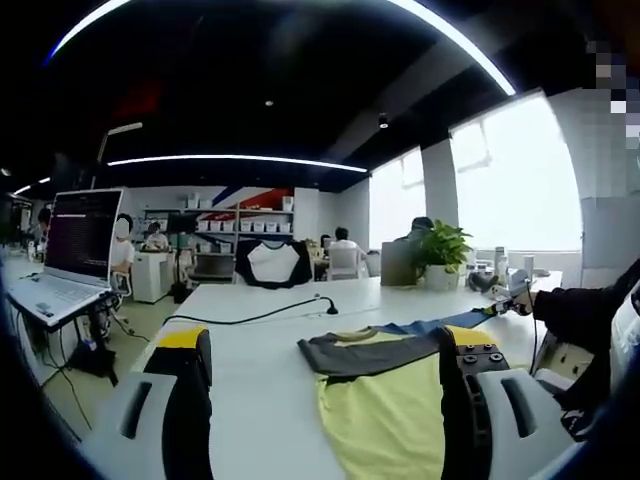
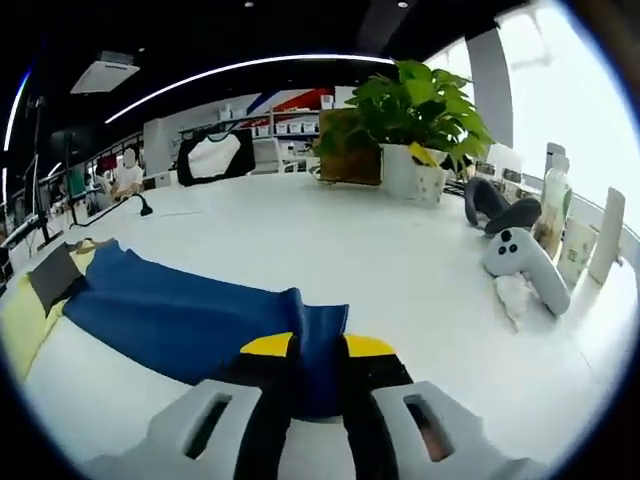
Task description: Fold the garment on the visible template until the final outline fits inside the template.
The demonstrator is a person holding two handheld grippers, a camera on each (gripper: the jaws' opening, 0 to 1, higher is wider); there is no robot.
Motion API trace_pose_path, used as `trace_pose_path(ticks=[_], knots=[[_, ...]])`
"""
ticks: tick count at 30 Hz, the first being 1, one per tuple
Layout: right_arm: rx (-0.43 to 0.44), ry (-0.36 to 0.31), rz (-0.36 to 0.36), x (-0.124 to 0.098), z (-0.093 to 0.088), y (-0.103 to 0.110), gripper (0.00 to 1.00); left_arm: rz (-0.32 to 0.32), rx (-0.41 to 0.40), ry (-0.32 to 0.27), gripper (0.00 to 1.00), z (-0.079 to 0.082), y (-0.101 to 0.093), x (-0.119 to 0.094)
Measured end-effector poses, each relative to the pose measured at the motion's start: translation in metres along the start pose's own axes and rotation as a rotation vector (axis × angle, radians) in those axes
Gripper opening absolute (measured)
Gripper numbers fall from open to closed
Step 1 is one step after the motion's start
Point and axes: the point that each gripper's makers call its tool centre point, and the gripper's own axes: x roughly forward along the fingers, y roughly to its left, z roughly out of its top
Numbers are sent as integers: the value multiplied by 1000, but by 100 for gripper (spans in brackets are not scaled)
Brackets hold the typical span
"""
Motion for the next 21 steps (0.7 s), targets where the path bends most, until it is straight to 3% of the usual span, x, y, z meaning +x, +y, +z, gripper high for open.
trace_pose_path(ticks=[4,6,14,16,21], knots=[[-9,-7,-4,1,0,5,3,-9,-3,9,100,-2,-3,1],[-47,-17,-19,3,2,6,2,-1,-3,4,100,-1,0,-1],[-9,-29,-51,3,2,5,1,18,5,1,100,0,8,-5],[30,-1,-46,2,3,5,1,17,14,3,100,1,8,-5],[25,-24,-47,-1,17,10,1,40,32,11,100,1,11,-6]])
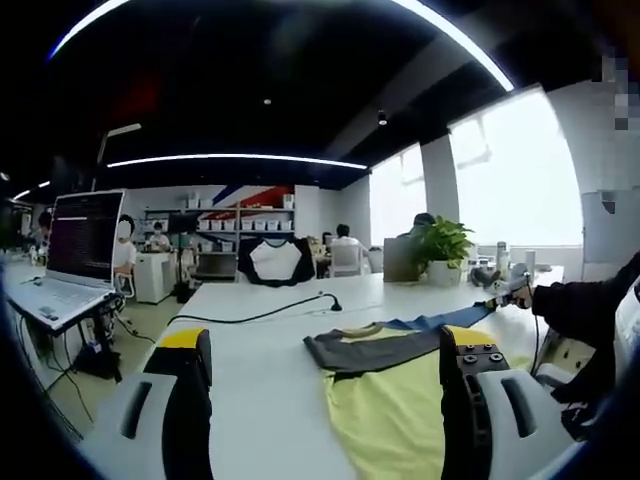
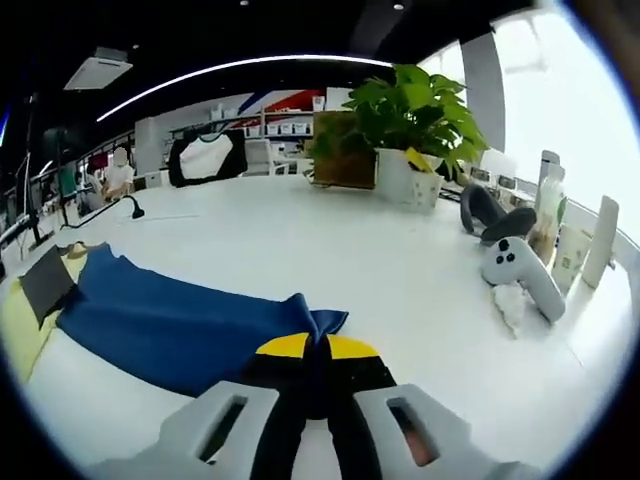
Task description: Fold the garment on the visible template until the final outline fits inside the template.
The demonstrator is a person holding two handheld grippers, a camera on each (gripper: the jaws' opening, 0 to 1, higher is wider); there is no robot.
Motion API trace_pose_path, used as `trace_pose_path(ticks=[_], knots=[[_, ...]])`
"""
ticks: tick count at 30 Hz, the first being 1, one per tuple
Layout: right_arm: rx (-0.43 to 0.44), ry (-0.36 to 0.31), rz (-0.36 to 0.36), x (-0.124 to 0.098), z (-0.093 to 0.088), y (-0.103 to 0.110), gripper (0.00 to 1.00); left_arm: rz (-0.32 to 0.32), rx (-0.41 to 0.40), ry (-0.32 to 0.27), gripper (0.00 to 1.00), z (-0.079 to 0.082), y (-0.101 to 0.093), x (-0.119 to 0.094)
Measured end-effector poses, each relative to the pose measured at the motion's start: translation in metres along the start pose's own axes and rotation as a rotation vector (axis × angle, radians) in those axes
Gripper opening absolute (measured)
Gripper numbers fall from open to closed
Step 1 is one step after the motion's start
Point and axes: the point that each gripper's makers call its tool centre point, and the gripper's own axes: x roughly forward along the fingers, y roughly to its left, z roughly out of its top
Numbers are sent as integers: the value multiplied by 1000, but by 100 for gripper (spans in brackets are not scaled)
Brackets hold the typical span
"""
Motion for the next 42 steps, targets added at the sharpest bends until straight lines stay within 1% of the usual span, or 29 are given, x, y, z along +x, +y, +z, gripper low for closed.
trace_pose_path(ticks=[2,4,6,10,16,18,21,23,27,36,39,42], knots=[[0,-5,-4,-2,4,1,1,2,5,-3,100,1,-1,-1],[15,-10,-27,-7,9,-3,1,-3,6,-2,100,1,-3,-2],[27,-5,-30,-9,11,0,1,-4,17,-13,100,5,-4,-4],[65,-54,-30,-16,23,2,1,0,21,-16,100,6,-3,-6],[45,-80,-29,-23,40,10,1,5,19,-12,100,6,-1,-5],[42,-102,-25,-26,49,13,1,6,18,-6,100,5,-2,-4],[38,-116,-12,-29,60,21,1,0,17,-3,100,5,-4,-3],[16,-115,-13,-29,66,25,1,-5,19,2,100,3,-5,-2],[34,-136,15,-33,80,35,1,-14,19,9,100,1,-7,-2],[-14,-183,65,-46,120,69,1,-19,14,20,100,-3,-5,0],[-19,-196,90,-48,131,81,1,-22,12,24,100,-4,-4,0],[-32,-196,96,-49,139,90,1,-26,9,27,100,-6,-4,0]])
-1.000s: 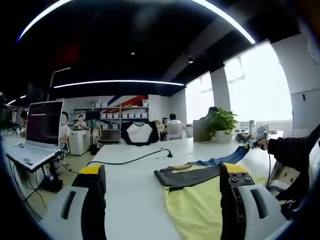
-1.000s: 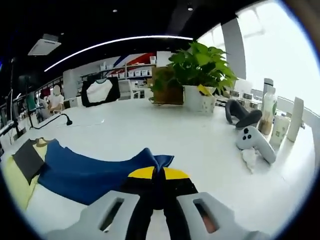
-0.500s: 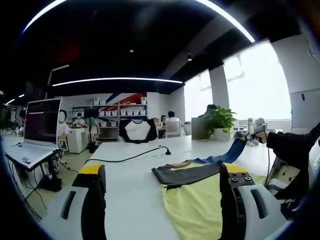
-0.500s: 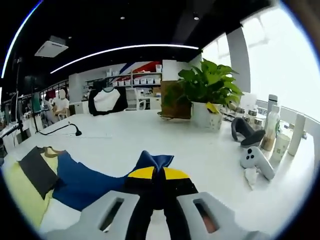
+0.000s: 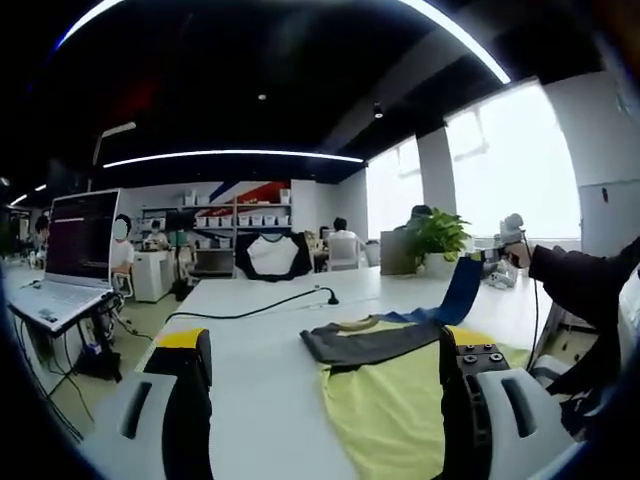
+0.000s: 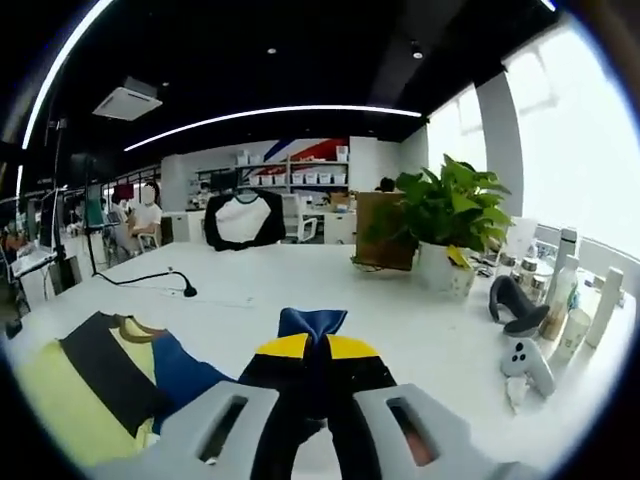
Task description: Fold the garment on the visible template until the final outline fits inside the template.
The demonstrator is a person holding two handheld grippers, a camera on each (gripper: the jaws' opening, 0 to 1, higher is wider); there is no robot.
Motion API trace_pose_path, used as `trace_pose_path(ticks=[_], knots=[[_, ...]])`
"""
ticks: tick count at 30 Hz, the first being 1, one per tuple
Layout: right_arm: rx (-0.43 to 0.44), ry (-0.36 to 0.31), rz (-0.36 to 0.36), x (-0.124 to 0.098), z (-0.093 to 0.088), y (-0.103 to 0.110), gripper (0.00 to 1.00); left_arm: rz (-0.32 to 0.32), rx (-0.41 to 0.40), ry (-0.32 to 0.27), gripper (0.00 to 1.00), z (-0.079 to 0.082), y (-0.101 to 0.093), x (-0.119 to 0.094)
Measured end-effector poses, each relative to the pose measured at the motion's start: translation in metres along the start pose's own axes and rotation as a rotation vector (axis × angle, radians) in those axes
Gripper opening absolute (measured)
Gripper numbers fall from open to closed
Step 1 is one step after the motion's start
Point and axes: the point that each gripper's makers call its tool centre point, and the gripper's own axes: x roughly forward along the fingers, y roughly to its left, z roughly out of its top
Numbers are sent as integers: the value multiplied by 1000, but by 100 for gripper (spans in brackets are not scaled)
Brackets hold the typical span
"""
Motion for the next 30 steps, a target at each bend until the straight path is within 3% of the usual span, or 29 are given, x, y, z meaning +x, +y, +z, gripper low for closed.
trace_pose_path(ticks=[9,20,30], knots=[[5,-27,49,5,24,36,1,-9,-18,5,100,-7,0,2],[-39,-70,133,-4,59,88,1,-16,-20,15,100,-12,-2,3],[-54,-91,196,-3,80,125,1,-27,-25,26,100,-16,-3,5]])
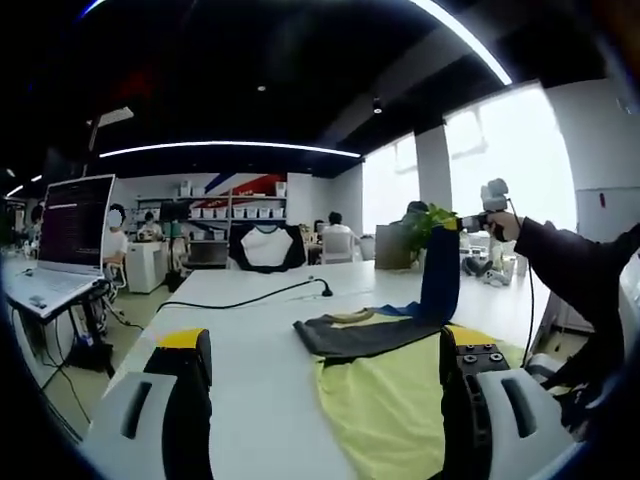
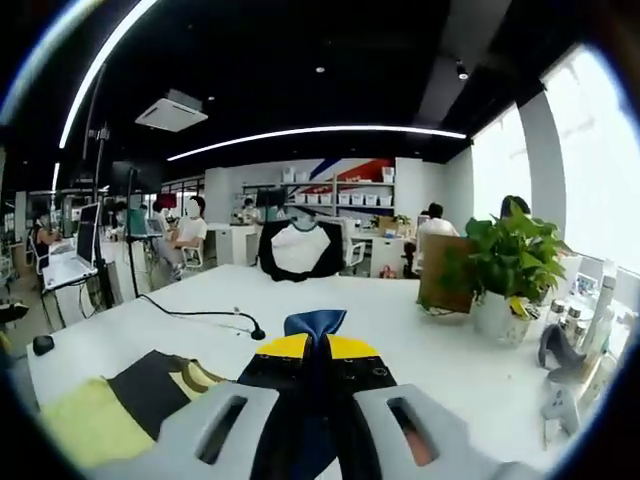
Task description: Fold the garment on the visible template until the final outline fits inside the template.
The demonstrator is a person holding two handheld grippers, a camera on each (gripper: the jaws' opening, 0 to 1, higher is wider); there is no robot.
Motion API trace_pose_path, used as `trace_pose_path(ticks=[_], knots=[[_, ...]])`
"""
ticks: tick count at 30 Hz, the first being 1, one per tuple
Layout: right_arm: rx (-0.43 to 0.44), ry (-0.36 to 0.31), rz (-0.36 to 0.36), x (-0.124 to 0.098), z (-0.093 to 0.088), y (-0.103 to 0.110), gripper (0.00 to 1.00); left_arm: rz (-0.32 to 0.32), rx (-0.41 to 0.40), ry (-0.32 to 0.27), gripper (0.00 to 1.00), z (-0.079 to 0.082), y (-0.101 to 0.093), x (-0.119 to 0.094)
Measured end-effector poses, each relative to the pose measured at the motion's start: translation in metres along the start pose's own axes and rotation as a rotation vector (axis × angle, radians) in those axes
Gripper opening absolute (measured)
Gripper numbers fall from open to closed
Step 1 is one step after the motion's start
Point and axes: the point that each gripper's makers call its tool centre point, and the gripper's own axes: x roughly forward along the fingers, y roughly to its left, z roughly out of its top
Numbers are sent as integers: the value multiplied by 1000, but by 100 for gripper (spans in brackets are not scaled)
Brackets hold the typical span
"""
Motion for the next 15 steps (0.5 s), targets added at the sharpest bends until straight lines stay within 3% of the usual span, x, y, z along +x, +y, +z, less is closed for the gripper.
trace_pose_path(ticks=[15], knots=[[-57,-33,123,22,34,83,1,-2,-5,7,100,-2,8,1]])
